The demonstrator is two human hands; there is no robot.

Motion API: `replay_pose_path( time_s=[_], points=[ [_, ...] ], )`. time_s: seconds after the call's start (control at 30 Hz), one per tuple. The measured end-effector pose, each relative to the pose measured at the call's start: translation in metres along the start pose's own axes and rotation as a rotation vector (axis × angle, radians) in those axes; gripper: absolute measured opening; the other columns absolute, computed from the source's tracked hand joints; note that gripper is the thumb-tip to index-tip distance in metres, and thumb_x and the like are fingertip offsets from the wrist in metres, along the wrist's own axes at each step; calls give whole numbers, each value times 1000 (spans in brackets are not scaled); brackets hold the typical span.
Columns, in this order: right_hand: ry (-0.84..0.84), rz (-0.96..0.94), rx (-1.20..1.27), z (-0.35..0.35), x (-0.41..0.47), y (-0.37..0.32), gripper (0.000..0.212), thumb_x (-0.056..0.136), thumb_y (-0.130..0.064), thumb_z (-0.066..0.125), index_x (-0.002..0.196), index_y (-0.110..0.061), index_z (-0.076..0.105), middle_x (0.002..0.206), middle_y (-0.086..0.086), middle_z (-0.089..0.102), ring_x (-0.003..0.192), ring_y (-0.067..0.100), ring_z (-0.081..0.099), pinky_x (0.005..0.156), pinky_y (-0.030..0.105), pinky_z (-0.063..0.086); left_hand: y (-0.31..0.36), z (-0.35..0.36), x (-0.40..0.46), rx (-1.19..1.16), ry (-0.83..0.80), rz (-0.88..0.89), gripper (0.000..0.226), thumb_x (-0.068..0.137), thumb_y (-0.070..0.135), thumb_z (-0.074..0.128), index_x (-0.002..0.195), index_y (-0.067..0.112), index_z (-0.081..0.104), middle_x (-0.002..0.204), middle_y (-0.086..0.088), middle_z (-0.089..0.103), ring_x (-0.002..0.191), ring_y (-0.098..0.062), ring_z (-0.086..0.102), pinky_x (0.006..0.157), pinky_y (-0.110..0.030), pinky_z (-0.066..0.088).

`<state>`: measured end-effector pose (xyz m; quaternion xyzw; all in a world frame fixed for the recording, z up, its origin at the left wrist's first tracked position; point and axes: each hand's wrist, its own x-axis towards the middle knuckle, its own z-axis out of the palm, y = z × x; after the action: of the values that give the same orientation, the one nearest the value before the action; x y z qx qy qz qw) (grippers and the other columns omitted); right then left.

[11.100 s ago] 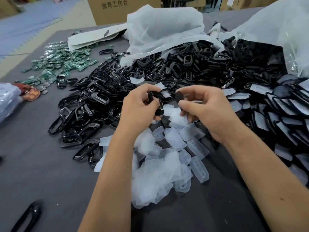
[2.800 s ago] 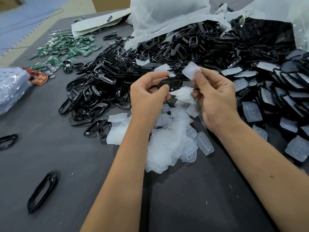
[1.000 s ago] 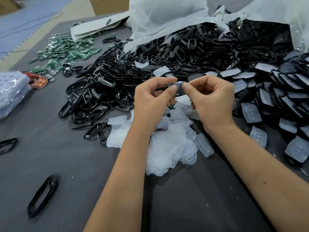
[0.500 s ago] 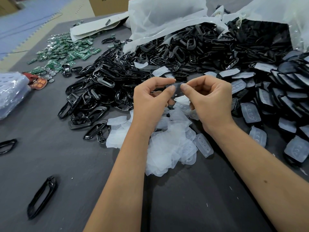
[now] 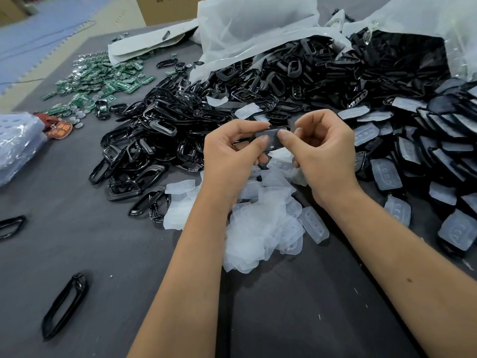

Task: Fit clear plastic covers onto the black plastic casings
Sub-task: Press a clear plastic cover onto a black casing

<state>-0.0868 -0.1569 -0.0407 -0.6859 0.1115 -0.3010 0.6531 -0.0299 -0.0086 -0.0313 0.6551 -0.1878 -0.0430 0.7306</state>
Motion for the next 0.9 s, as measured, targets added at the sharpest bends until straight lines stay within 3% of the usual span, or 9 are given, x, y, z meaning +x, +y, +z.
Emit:
replay_pose_path(
  time_s=[0.1,0.23,0.37,0.5,0.7,0.8,0.9],
  points=[
    [-78,85,100,-3,3,-2,17,87,-15,82,98,-11,68,73,-2,67,59,15,60,51,27,49,2,0,0,-40,-1,-2,21,88,-6,72,97,12,77,85,-5,77,63,-16,66,61,-22,55],
    [-190,178,232,-5,5,-6,6,92,-9,76,93,-7,72,75,9,66,61,18,59,49,24,46,3,0,-1,-95,-13,-33,18,89,-4,71,98,11,77,84,-8,75,56,-13,59,60,-24,54],
    [-210,220,315,-6,5,-8,7,92,-5,75,93,-4,67,80,14,64,61,18,58,48,23,45,4,0,-2,-152,-48,-51,15,88,3,72,95,15,78,88,-13,74,68,-22,59,61,-25,52],
    [-226,189,288,-6,5,-8,12,89,-3,77,88,-7,66,80,16,60,59,18,57,48,24,45,3,0,-2,-95,-63,-30,16,85,4,75,92,19,77,92,-14,76,70,-24,63,60,-27,51],
    [-232,146,271,-5,4,-6,16,87,-2,78,80,-11,68,72,10,62,56,18,56,47,24,45,2,1,-2,-84,-66,-29,14,88,-3,72,94,9,72,85,-11,75,55,-16,59,56,-23,51],
    [-195,160,268,-4,4,-6,10,89,-1,77,84,-8,71,78,19,63,58,21,56,48,24,47,2,1,-2,-56,-47,-24,16,89,-6,72,94,9,72,83,-9,75,54,-17,60,55,-22,51],
    [-123,148,175,-1,2,-4,8,94,-2,73,85,-3,72,70,15,66,55,19,60,46,25,49,1,2,-1,-19,-24,-20,18,88,-7,73,93,10,73,81,-5,75,53,-14,61,53,-18,50]
  ],
)
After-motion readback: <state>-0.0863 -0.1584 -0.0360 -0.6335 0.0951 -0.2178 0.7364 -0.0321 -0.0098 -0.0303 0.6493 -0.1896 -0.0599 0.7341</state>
